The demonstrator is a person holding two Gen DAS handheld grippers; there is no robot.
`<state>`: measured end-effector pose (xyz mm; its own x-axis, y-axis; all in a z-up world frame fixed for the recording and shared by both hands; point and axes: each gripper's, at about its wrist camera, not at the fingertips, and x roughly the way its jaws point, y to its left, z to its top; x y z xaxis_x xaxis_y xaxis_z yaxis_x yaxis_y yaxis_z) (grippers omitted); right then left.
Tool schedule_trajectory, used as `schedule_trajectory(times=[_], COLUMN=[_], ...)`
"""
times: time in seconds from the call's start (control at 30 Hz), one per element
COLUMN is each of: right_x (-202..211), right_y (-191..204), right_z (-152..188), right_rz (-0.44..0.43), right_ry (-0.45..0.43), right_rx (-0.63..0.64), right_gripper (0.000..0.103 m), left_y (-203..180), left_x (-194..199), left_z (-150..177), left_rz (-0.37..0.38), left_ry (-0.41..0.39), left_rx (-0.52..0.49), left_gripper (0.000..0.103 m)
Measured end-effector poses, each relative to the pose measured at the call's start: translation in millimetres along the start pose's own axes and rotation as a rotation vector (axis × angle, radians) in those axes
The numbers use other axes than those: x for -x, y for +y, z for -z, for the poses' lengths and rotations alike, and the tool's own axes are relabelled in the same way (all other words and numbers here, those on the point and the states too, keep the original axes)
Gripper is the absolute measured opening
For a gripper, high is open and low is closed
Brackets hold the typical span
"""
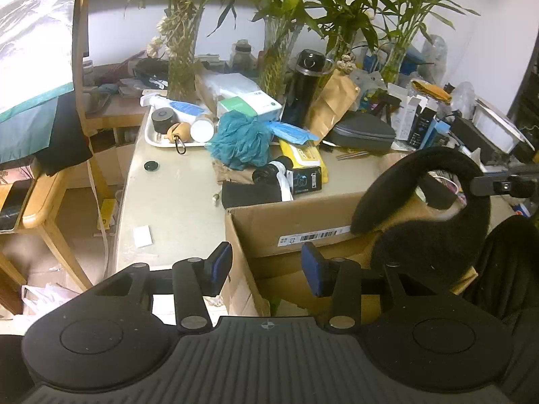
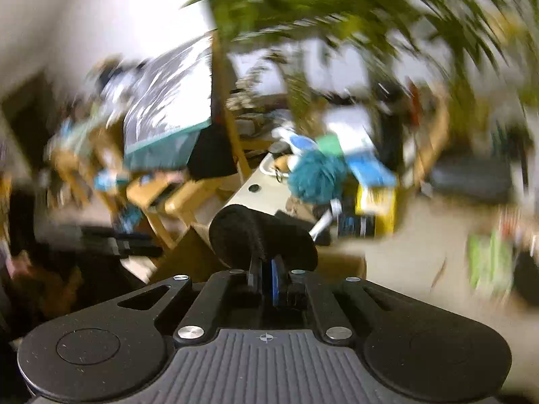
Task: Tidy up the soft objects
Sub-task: 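Carry the neck pillow with the right gripper over the cardboard box, then open the right gripper to drop the neck pillow into the box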
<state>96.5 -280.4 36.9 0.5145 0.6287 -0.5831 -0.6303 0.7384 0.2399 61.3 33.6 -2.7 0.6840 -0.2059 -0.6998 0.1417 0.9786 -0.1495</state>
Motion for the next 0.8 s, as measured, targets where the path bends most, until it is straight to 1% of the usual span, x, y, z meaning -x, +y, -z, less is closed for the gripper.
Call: schedule_trajectory(times=[0.03, 0.1, 0.13, 0.17, 0.2, 0.3, 0.37, 0.4, 0.57, 0.63, 0.7, 0.8], right_x=[-4, -12, -17, -22, -24, -29, -34, -36, -42, -49, -54, -61], right_y=[11, 24, 29, 30, 30, 21, 12, 7, -22, -31, -34, -40], right_z=[0, 2, 2, 2, 3, 4, 5, 7, 17, 20, 21, 23], right_rz=[-0.014, -0.022, -0.017, -0.02, -0.028, -0.037, -0.014, 0.002, 0.117, 0.145, 0.169, 0.204], right_ry=[-0.005, -0.001, 0.015, 0.028, 0.032, 0.033, 0.035, 0.035, 0.063, 0.083, 0.097, 0.116], right_rx=[0.115, 0.253, 0.284, 0.29, 0.282, 0.205, 0.138, 0.108, -0.05, -0.086, -0.099, -0.117], right_gripper=[0.012, 0.026, 0.039, 0.053, 0.062, 0.066, 0.077, 0.081, 0.082, 0.081, 0.08, 0.067], left_y=[0, 1, 1, 3, 4, 7, 9, 10, 19, 23, 26, 27], left_x=[0, 0, 0, 0, 1, -1, -3, -5, -18, -24, -29, -38], left_z=[0, 0, 0, 1, 1, 2, 3, 3, 3, 1, -1, -5], left_rz=[-0.002, -0.006, -0.008, -0.007, -0.006, -0.007, -0.005, -0.002, 0.01, 0.012, 0.022, 0.012], left_ry=[0.002, 0.005, 0.005, 0.004, 0.003, 0.006, 0.013, 0.017, 0.042, 0.049, 0.04, 0.042], left_rx=[0.001, 0.005, 0.007, 0.009, 0.011, 0.021, 0.023, 0.026, 0.077, 0.106, 0.122, 0.124], left_gripper=[0.045, 0.045, 0.045, 0.045, 0.045, 0.045, 0.045, 0.045, 0.045, 0.045, 0.045, 0.044])
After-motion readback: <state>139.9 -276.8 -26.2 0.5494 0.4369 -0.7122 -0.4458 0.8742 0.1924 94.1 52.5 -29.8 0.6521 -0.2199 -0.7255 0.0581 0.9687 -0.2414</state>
